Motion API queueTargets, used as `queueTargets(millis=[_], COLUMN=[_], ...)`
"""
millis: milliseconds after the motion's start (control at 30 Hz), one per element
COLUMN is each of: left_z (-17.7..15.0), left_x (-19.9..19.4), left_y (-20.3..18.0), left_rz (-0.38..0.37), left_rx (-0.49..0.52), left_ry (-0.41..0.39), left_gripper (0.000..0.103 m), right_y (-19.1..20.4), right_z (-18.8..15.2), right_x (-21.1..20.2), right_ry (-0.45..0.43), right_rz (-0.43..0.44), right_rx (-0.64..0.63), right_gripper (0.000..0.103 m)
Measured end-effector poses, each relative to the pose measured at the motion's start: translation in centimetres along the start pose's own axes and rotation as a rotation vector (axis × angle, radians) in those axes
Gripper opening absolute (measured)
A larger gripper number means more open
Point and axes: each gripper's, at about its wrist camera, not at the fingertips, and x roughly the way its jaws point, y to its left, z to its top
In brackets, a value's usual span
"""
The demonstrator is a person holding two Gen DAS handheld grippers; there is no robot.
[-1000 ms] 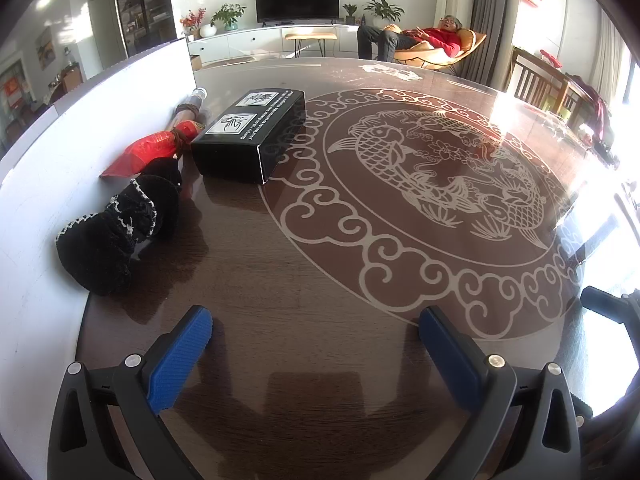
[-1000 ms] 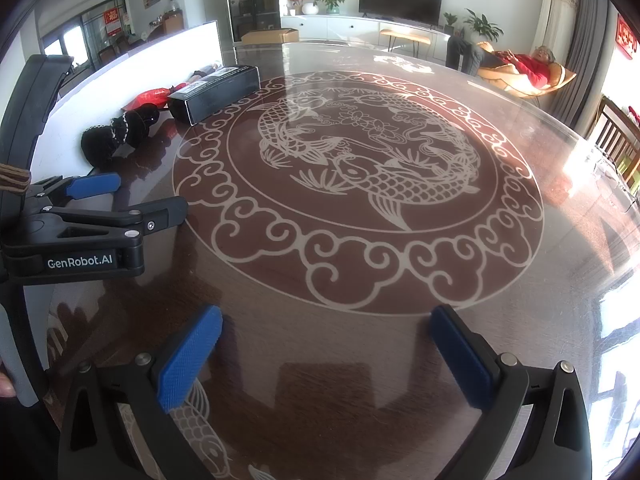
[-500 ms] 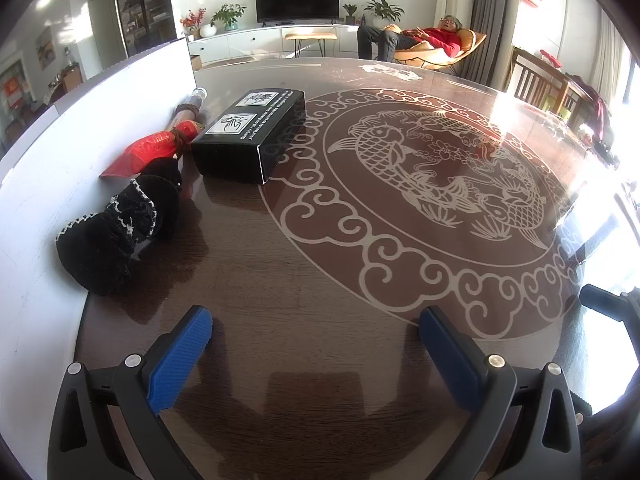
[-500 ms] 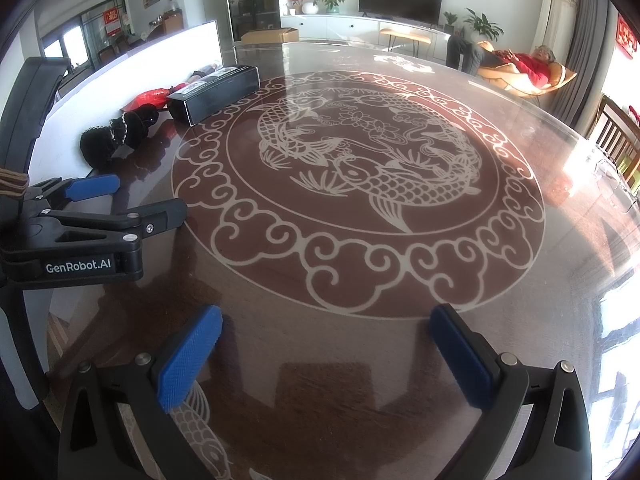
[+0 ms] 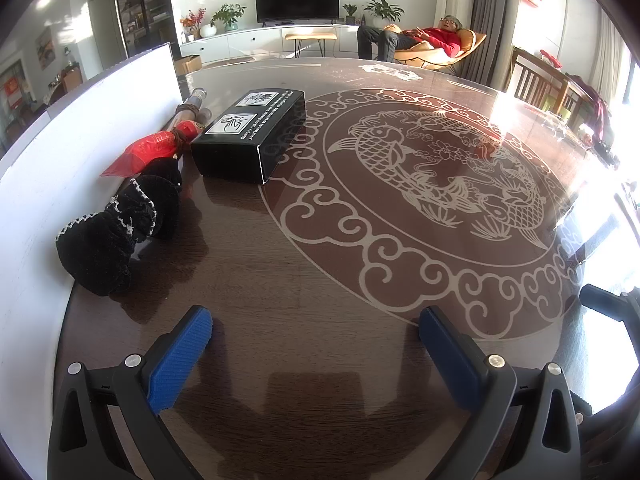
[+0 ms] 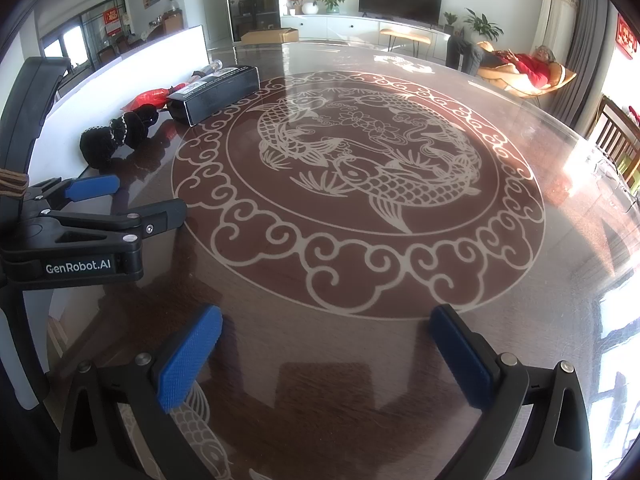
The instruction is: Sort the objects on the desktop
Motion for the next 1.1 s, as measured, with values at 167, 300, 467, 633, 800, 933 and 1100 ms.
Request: queueTargets(millis=[167, 300, 467, 633, 800, 933, 1100], left_z=[0.0, 0.0, 0.0, 0.0, 0.0, 0.2, 1.6], left_x=[0.0, 0.0, 0.0, 0.0, 0.0, -0.1, -5.7], left_y=[0.0, 0.0, 0.0, 0.0, 0.0, -0.1, 2.7], left_rz=[0.000, 0.000, 0.000, 0.000, 0.000, -0.022, 0.111], left_rx=[0.000, 0.000, 0.000, 0.000, 0.000, 0.045, 0.048], left_ry=[0.000, 0.000, 0.000, 0.000, 0.000, 0.046, -0.182], left_gripper=[0.103, 0.103, 0.103, 0.103, 0.103, 0.103, 0.103], right_y=[0.0, 0.1, 0.1, 0.1, 0.1, 0.1, 0.1], right_z=[0.0, 0.0, 0.1, 0.1, 0.1, 0.0, 0.0], right_x=[0.0, 0.0, 0.0, 0.0, 0.0, 0.0, 0.0], right_ry=[0.000, 0.000, -0.001, -0.001, -0.001, -0.001, -0.001], right_rz=[0.000, -0.002, -0.004, -0.003, -0.003, -0.003, -0.003], right_rx=[0.001, 0.001, 0.000, 0.002, 0.001, 0.002, 0.002], right_gripper=[0.103, 0.103, 0.103, 0.103, 0.103, 0.103, 0.103])
